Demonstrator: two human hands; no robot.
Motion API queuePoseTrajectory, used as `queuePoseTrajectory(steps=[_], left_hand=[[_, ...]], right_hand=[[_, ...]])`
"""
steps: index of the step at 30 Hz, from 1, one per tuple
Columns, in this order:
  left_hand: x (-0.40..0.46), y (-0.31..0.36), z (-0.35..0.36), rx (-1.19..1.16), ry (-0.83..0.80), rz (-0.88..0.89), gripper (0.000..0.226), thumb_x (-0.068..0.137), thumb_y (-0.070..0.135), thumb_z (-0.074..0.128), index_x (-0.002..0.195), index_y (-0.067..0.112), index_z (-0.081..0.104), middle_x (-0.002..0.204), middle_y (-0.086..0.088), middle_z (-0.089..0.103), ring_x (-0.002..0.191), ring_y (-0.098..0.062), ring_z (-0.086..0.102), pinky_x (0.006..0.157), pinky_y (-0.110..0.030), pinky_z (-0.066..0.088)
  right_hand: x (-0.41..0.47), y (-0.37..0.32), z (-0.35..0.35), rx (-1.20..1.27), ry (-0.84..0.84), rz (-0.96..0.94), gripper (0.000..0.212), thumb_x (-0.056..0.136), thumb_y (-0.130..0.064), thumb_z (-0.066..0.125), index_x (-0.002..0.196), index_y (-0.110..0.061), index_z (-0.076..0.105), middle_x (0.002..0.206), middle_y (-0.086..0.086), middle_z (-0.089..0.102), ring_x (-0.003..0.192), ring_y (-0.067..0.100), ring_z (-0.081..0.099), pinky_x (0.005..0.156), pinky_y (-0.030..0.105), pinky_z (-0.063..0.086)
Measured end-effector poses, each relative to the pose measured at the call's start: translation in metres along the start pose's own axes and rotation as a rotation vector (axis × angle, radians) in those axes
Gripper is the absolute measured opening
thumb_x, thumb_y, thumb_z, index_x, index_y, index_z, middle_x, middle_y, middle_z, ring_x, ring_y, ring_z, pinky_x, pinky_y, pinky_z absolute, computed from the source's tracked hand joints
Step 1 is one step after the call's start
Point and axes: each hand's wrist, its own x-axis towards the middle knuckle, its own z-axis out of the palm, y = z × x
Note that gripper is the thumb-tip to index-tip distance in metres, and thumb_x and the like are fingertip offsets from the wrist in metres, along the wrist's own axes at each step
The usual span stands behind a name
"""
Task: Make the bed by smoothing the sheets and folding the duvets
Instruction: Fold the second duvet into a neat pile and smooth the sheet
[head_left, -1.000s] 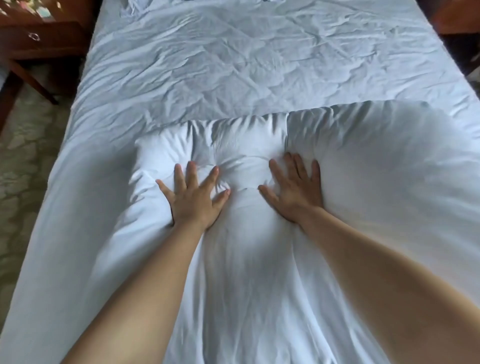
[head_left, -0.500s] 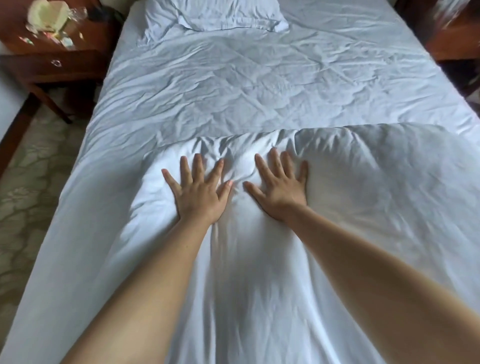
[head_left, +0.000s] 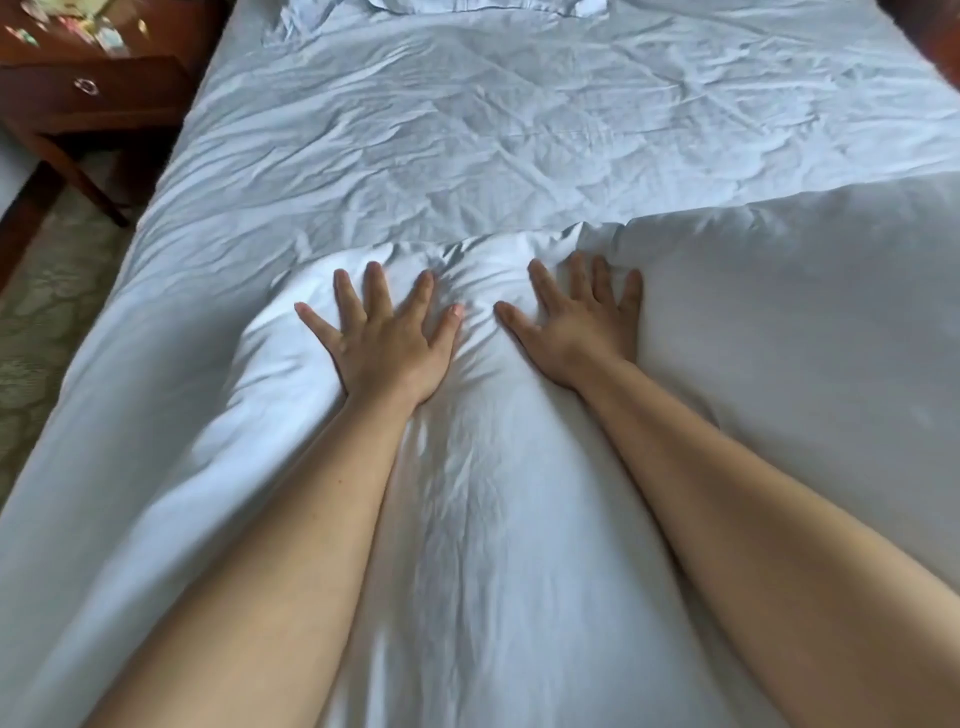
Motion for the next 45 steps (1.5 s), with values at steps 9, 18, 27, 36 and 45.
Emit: queuePoseTrajectory(steps=[9, 18, 27, 36, 45], left_hand=[[0.003, 0.0, 0.001, -0.003, -0.176, 0.001, 0.071, 0.081, 0.081, 0.003, 0.144, 0.053, 0.017, 0.16, 0.002, 0.009, 0.146, -0.032, -0.003, 0.105, -0.07, -0.012], [-0.065, -0.007, -0.021, -0.009, -0.04, 0.049, 0.065, 0.09, 0.069, 0.004, 0.15, 0.043, 0.004, 0.161, -0.001, -0.003, 0.147, -0.03, -0.013, 0.109, -0.061, -0.017], [-0.181, -0.032, -0.043, 0.043, -0.049, 0.091, 0.055, 0.099, 0.05, 0.01, 0.152, 0.037, 0.001, 0.161, -0.002, -0.008, 0.147, -0.027, -0.015, 0.113, -0.053, -0.019], [-0.297, -0.081, -0.06, 0.004, -0.197, -0.027, 0.052, 0.098, 0.052, 0.01, 0.147, 0.048, -0.006, 0.158, 0.006, -0.021, 0.143, -0.028, -0.026, 0.104, -0.074, -0.008], [-0.323, -0.075, -0.028, -0.019, -0.179, -0.046, 0.057, 0.09, 0.058, -0.002, 0.145, 0.049, -0.012, 0.158, 0.003, -0.024, 0.14, -0.034, -0.03, 0.1, -0.076, -0.01]], right_hand=[[-0.009, -0.003, 0.006, -0.022, -0.028, 0.018, 0.075, 0.086, -0.076, 0.013, 0.15, -0.037, 0.02, 0.161, 0.006, 0.01, 0.148, 0.023, -0.001, 0.114, 0.049, -0.013], [-0.076, -0.011, -0.006, 0.088, 0.023, 0.001, 0.069, 0.093, -0.066, 0.016, 0.153, -0.033, 0.006, 0.161, 0.007, 0.002, 0.148, 0.025, -0.002, 0.116, 0.046, -0.01], [-0.201, -0.034, -0.012, 0.175, -0.079, -0.039, 0.069, 0.094, -0.064, 0.018, 0.153, -0.035, -0.001, 0.161, 0.007, -0.009, 0.148, 0.023, -0.01, 0.115, 0.048, -0.012], [-0.324, -0.031, -0.023, 0.126, -0.238, -0.063, 0.076, 0.089, -0.072, 0.019, 0.151, -0.038, -0.009, 0.158, 0.002, -0.023, 0.145, 0.023, -0.024, 0.111, 0.057, -0.016], [-0.347, -0.026, 0.013, 0.066, -0.201, -0.024, 0.081, 0.086, -0.076, 0.02, 0.149, -0.038, -0.014, 0.156, 0.003, -0.029, 0.143, 0.023, -0.028, 0.11, 0.055, -0.02]])
